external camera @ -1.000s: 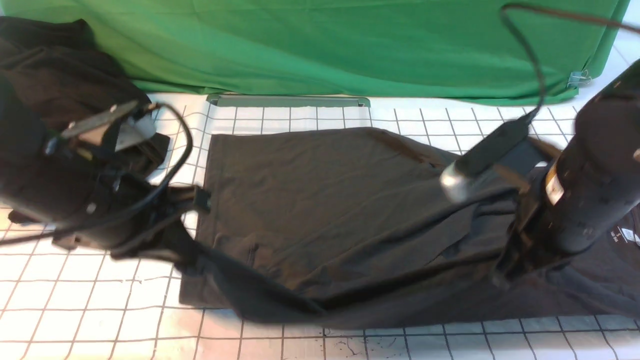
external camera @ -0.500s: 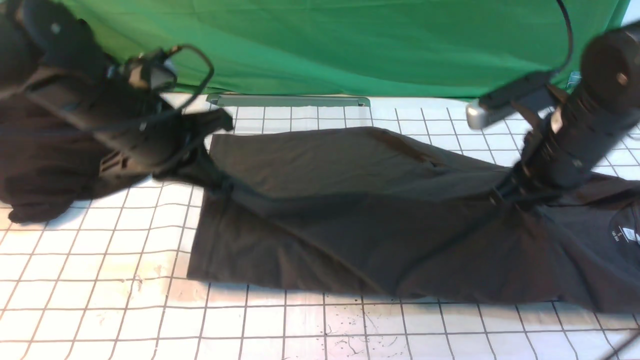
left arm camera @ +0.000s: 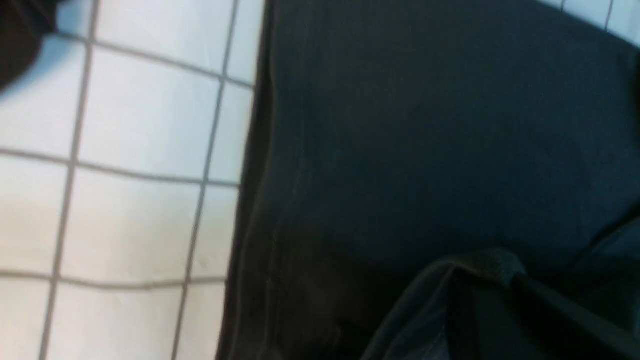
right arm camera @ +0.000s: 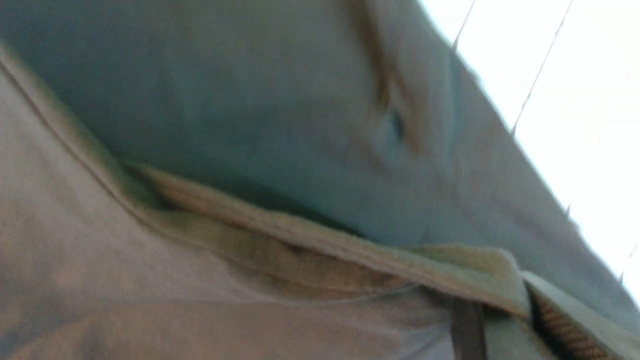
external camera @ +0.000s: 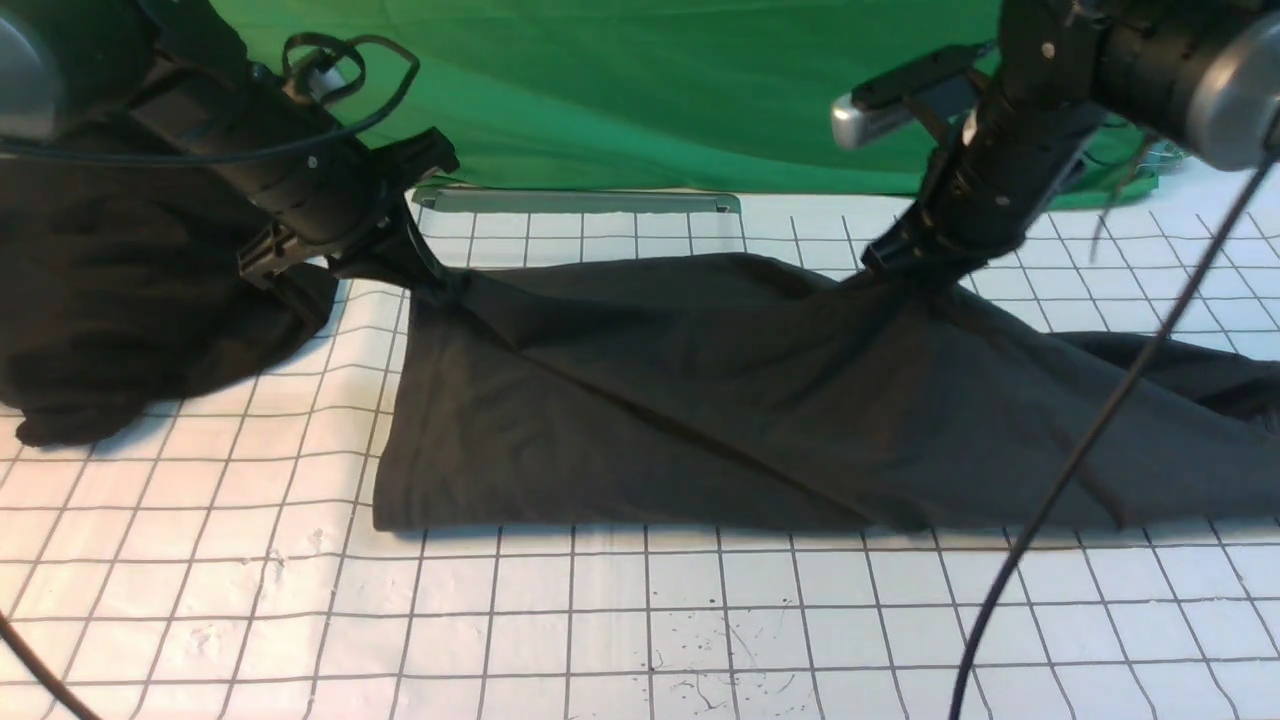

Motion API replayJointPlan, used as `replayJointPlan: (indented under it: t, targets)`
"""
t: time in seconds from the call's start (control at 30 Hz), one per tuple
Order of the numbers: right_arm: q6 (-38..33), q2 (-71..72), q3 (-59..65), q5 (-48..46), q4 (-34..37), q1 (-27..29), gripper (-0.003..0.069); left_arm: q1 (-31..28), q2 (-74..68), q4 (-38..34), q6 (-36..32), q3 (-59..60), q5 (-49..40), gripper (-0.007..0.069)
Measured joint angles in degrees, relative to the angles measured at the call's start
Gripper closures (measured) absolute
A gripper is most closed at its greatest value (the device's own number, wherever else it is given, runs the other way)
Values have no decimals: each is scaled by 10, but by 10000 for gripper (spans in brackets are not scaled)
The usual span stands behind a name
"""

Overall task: Fold a long-sleeved shirt over a white checkered tablecloth.
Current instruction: 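Fold the black garment in half by bringing its near edge over to the far edge, then pull the folded dark garment lengthwise by its ends to straighten it flat on the table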

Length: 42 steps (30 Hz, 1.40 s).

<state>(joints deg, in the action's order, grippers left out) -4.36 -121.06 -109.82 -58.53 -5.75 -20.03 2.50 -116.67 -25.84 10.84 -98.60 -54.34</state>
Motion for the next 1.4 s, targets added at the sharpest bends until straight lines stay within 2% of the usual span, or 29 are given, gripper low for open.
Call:
replayJointPlan:
  t: [0.2,0.43,0.67,0.73,0.8,0.83,0.87,0.9,0.93,1.03,1.07,1.1,1.13,1.2,1.27,1.3,1.33,1.4]
  targets:
    - [5,-56,-64,14,7,2,642,-10,-20,1,15,-4,32,610]
    - [33,-83,-71,67,21,15,637,-16,-36,-1,29,-4,103,582]
    - [63,-87,-71,138,28,23,630,-16,-70,-2,36,-4,154,495]
    - [64,-95,-71,161,28,23,610,-16,-84,-2,39,-4,173,442]
    - [64,-104,-72,173,29,24,565,-16,-94,-2,39,-4,186,396]
    - [64,-105,-72,173,29,24,559,-16,-96,-2,39,-4,186,396]
    - [64,-110,-72,175,29,24,531,-16,-98,-2,39,-4,189,377]
    - [65,-121,-73,176,27,24,470,-16,-102,-3,40,-4,191,341]
    - [66,-122,-73,176,27,24,459,-16,-103,-3,40,-4,191,333]
    - [78,-131,-76,151,10,25,244,-16,-98,-7,35,-15,172,270]
    - [78,-131,-77,151,8,26,232,-16,-97,-7,33,-16,170,267]
    - [78,-127,-87,132,2,30,161,-16,-91,-7,21,-30,155,249]
    - [78,-123,-96,117,-3,34,121,-16,-86,-7,14,-43,143,240]
    - [76,-110,-116,87,-13,44,86,-16,-75,-7,2,-71,110,234]
    - [60,-94,-143,44,-19,59,111,-16,-66,-8,-12,-103,69,242]
    - [44,-78,-161,14,-21,68,158,-16,-60,-10,-29,-128,37,263]
    - [44,-76,-164,9,-21,70,169,-15,-59,-10,-29,-128,33,267]
    - [14,-50,-195,-58,-24,88,344,-11,-54,-13,-52,-144,-13,337]
